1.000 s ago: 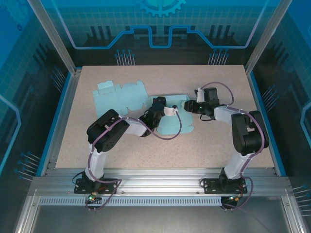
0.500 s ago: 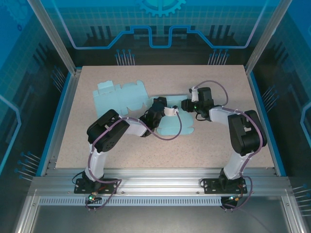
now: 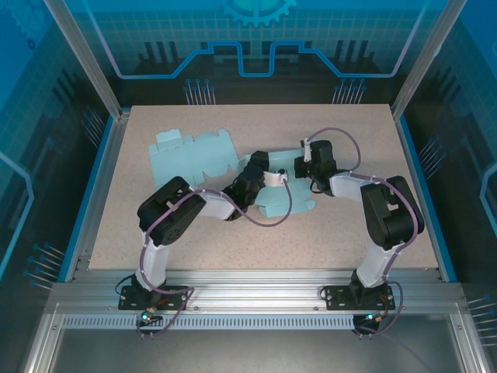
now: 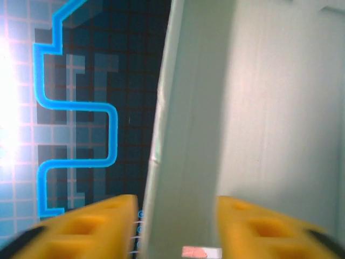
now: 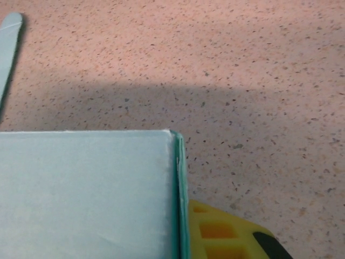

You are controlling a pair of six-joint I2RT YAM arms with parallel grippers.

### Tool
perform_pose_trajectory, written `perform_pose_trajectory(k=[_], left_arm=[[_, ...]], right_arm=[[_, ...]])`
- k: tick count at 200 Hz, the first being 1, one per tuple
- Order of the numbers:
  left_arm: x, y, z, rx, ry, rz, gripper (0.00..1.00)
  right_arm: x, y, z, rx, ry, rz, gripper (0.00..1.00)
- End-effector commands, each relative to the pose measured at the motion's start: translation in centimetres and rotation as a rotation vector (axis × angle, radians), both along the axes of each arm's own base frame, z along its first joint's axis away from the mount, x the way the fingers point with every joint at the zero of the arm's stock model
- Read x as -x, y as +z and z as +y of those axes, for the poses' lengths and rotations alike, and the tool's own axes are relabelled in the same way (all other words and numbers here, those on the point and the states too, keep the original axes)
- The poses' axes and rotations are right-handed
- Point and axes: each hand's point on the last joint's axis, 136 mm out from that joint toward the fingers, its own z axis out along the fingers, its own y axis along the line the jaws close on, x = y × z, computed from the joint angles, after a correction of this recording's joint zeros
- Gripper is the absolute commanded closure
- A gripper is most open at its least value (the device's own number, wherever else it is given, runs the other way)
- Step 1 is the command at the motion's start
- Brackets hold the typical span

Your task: Fold the paper box

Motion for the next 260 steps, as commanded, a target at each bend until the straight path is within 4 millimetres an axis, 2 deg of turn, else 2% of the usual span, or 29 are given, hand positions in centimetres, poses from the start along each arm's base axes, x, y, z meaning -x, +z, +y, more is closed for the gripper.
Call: perform_pose_trajectory(k=[1, 11, 15, 48, 68, 93, 106, 109, 113, 138, 163, 175, 179, 192, 195, 199, 210, 235, 260], left_arm=[[1.3, 4.9, -0.4, 0.203, -0.009, -0.020, 0.24], [2.0, 6.8, -0.2, 0.278, -0.007, -0.018, 0.04], [2.3, 7.2, -0.2, 0.303, -0.009, -0.011, 0.01], [5.3, 12.4, 1.3, 0.568, 0.016, 0.054, 0.01], [6.9, 14.9, 4.0, 0.782, 0.109, 0.119, 0.01], [9.5, 16.5, 8.0, 1.112, 0.229, 0.203, 0.01], [10.9, 16.4, 9.8, 1.272, 0.270, 0.247, 0.01], [11.2, 16.1, 10.2, 1.305, 0.280, 0.259, 0.01], [11.6, 16.3, 10.6, 1.351, 0.283, 0.269, 0.01], [13.2, 14.5, 13.6, 1.537, 0.378, 0.333, 0.01], [13.6, 11.8, 14.4, 1.612, 0.423, 0.443, 0.01], [13.5, 10.5, 14.0, 1.638, 0.437, 0.522, 0.01], [13.4, 10.0, 13.8, 1.648, 0.439, 0.553, 0.01], [13.1, 8.9, 12.8, 1.676, 0.438, 0.651, 0.01], [12.9, 8.8, 12.5, 1.683, 0.434, 0.673, 0.01], [12.9, 8.5, 11.9, 1.685, 0.427, 0.705, 0.01], [12.6, 8.2, 10.8, 1.684, 0.414, 0.766, 0.01], [11.8, 7.5, 9.0, 1.685, 0.423, 0.851, 0.01], [10.9, 6.1, 7.0, 1.706, 0.418, 0.944, 0.01]], right_arm=[[-0.1, 1.5, 0.2, 0.033, -0.024, -0.068, 0.95], [0.1, 1.5, 0.2, 0.044, -0.028, -0.067, 0.96], [0.2, 1.5, 0.3, 0.046, -0.027, -0.067, 0.96], [1.0, 1.9, 0.2, 0.072, -0.032, -0.074, 0.99], [1.7, 2.1, -0.2, 0.099, -0.044, -0.052, 1.00], [2.8, 3.5, -0.9, 0.120, -0.055, -0.045, 1.00], [3.5, 4.8, -1.4, 0.116, -0.075, -0.046, 1.00], [4.2, 4.1, -1.7, 0.122, -0.077, -0.024, 1.00], [4.5, 4.2, -1.9, 0.121, -0.083, -0.022, 1.00], [6.2, 6.1, -2.6, 0.110, -0.100, -0.014, 1.00], [7.8, 7.2, -3.0, 0.108, -0.100, 0.023, 1.00], [9.1, 6.5, -3.2, 0.130, -0.082, 0.078, 1.00], [8.9, 7.5, -3.2, 0.131, -0.085, 0.068, 1.00], [9.6, 7.5, -3.7, 0.118, -0.111, 0.079, 1.00], [9.6, 7.8, -3.5, 0.104, -0.107, 0.070, 1.00], [10.1, 7.0, -3.4, 0.098, -0.093, 0.081, 1.00], [10.6, 6.6, -3.0, 0.077, -0.066, 0.073, 1.00], [11.9, 5.8, -3.7, 0.070, -0.083, 0.062, 1.00], [12.3, 6.4, -3.7, 0.056, -0.077, 0.011, 1.00]])
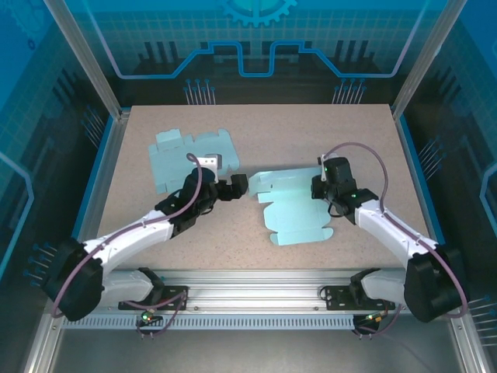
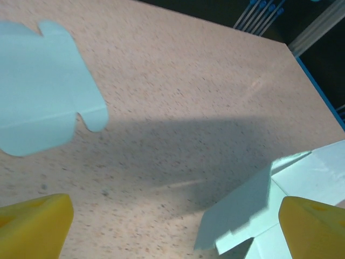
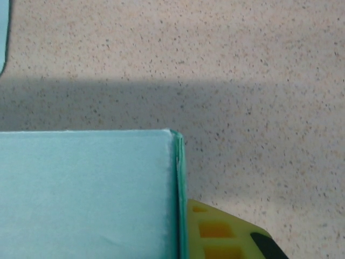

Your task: Fold the paper box

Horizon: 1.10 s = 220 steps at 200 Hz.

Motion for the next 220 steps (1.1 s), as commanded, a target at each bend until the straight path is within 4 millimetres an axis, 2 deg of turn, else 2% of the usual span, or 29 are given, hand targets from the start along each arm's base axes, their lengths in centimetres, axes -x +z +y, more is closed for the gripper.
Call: perform_pose_trajectory(k=[1, 44, 104, 122, 175, 220], left_arm=[[-0.7, 1.1, -2.9, 0.138, -0.073, 0.036, 0.01], [-1.5, -0.3, -5.9, 0.161, -0.162, 0.077, 0.01], [-1.7, -2.4, -5.6, 0.104, -0.136, 0.100, 0.01], [-2.0, -2.7, -6.3, 0.104, -0.143, 0.099, 0.01], [-1.9, -2.9, -10.4, 0.045, -0.217, 0.060, 0.01], [-2.6, -2.3, -11.4, 0.120, -0.207, 0.005, 0.01]], right_arm=[[0.3, 1.1, 0.7, -0.040, 0.015, -0.056, 1.00], [0.3, 0.3, 0.5, -0.033, 0.005, -0.053, 1.00], [0.3, 0.3, 0.4, -0.034, 0.003, -0.058, 1.00], [0.3, 0.3, 0.6, -0.038, 0.010, -0.059, 1.00], [0.4, 0.4, 0.7, -0.050, 0.013, -0.064, 1.00], [0.5, 0.3, 0.6, -0.046, 0.009, -0.061, 1.00]])
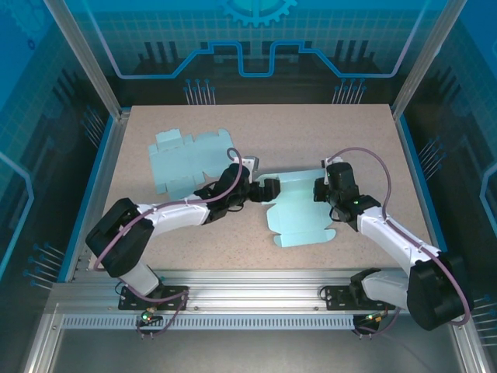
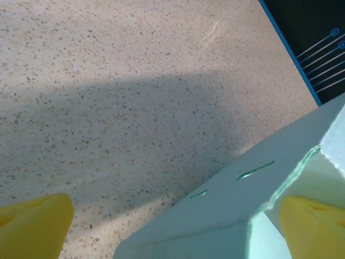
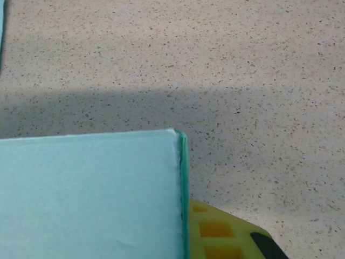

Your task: Fold the paper box

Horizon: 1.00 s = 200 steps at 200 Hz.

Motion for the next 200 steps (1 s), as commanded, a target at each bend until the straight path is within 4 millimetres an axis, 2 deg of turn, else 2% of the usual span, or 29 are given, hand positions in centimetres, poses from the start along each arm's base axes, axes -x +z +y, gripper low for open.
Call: perform_pose_trajectory(k=[1, 32, 45, 79, 102, 122, 143, 167, 200], left_arm=[[-1.1, 2.0, -1.2, 0.072, 0.007, -0.089, 0.01], [-1.2, 2.9, -1.1, 0.113, 0.025, -0.124, 0.01], [-0.9, 2.9, -0.4, 0.118, 0.043, -0.123, 0.01], [1.2, 2.6, 3.3, 0.092, 0.131, -0.102, 0.03], [3.3, 1.3, 6.3, 0.076, 0.196, -0.057, 0.03], [5.2, -0.3, 7.9, 0.081, 0.221, -0.007, 0.04], [6.9, -1.6, 7.4, 0.090, 0.195, 0.025, 0.07], [8.3, -2.2, 5.1, 0.101, 0.134, 0.032, 0.12], [9.0, -2.5, 1.9, 0.151, 0.082, 0.001, 0.18]], right_arm=[[0.2, 0.3, 1.3, -0.036, 0.043, -0.018, 1.00], [0.2, 0.3, 1.2, -0.035, 0.039, -0.017, 1.00], [0.2, 0.3, 1.1, -0.030, 0.033, -0.017, 1.00], [0.2, 0.2, 0.8, -0.024, 0.020, -0.017, 1.00], [0.2, 0.1, 0.8, -0.023, 0.016, -0.019, 1.00], [0.2, 0.1, 0.8, -0.024, 0.015, -0.021, 1.00], [0.2, 0.2, 0.8, -0.028, 0.014, -0.024, 1.00], [0.2, 0.3, 0.8, -0.030, 0.017, -0.025, 1.00], [0.3, 0.3, 0.9, -0.034, 0.020, -0.026, 1.00]])
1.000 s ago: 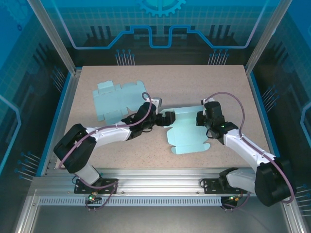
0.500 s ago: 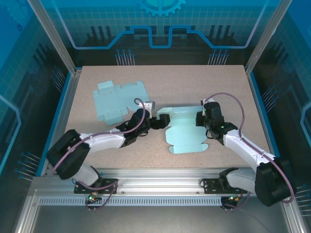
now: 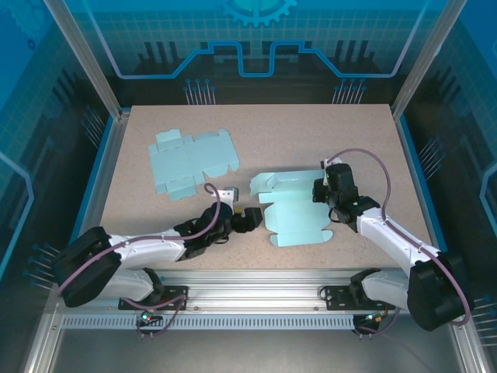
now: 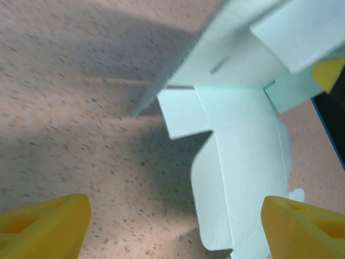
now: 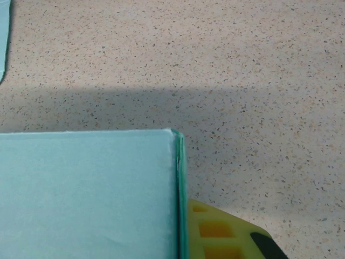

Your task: Fold the paper box

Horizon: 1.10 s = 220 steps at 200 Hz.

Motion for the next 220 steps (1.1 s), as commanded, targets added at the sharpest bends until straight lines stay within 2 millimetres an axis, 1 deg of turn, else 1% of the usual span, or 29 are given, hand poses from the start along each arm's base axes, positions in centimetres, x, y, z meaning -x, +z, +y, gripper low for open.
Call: perform_pose_trajectory(k=[1, 22, 47, 85, 122, 141, 162, 180, 203, 220], left_arm=[[-0.1, 0.4, -1.8, 0.065, 0.002, -0.042, 0.18], [-0.5, 0.7, -3.7, 0.079, -0.024, -0.075, 0.19], [-1.8, 0.9, -4.6, 0.072, -0.006, -0.119, 0.19], [-3.4, 1.8, -6.1, 0.033, -0.002, -0.164, 0.18], [-4.9, 2.0, -6.5, -0.003, 0.018, -0.172, 0.18], [-5.1, 2.7, -6.9, 0.007, 0.009, -0.191, 0.18], [-5.1, 2.9, -7.2, 0.009, 0.000, -0.185, 0.18], [-4.7, 1.9, -6.9, 0.018, 0.014, -0.146, 0.18], [-4.1, -0.6, -5.7, 0.006, 0.067, -0.059, 0.18], [-3.6, -2.0, -4.8, -0.001, 0.104, -0.020, 0.17]], right_arm=[[0.2, 0.4, 0.5, -0.017, 0.017, -0.022, 1.00], [0.2, 0.4, 0.5, -0.017, 0.016, -0.021, 1.00], [0.3, 0.4, 0.5, -0.019, 0.014, -0.024, 1.00], [0.3, 0.5, 0.6, -0.024, 0.017, -0.026, 1.00], [0.4, 0.6, 0.5, -0.026, 0.017, -0.029, 1.00], [0.4, 0.7, 0.5, -0.027, 0.016, -0.030, 1.00], [0.4, 0.7, 0.5, -0.027, 0.017, -0.031, 1.00], [0.4, 0.7, 0.5, -0.025, 0.014, -0.030, 1.00], [0.4, 0.6, 0.5, -0.024, 0.014, -0.028, 1.00], [0.4, 0.6, 0.5, -0.023, 0.014, -0.027, 1.00]])
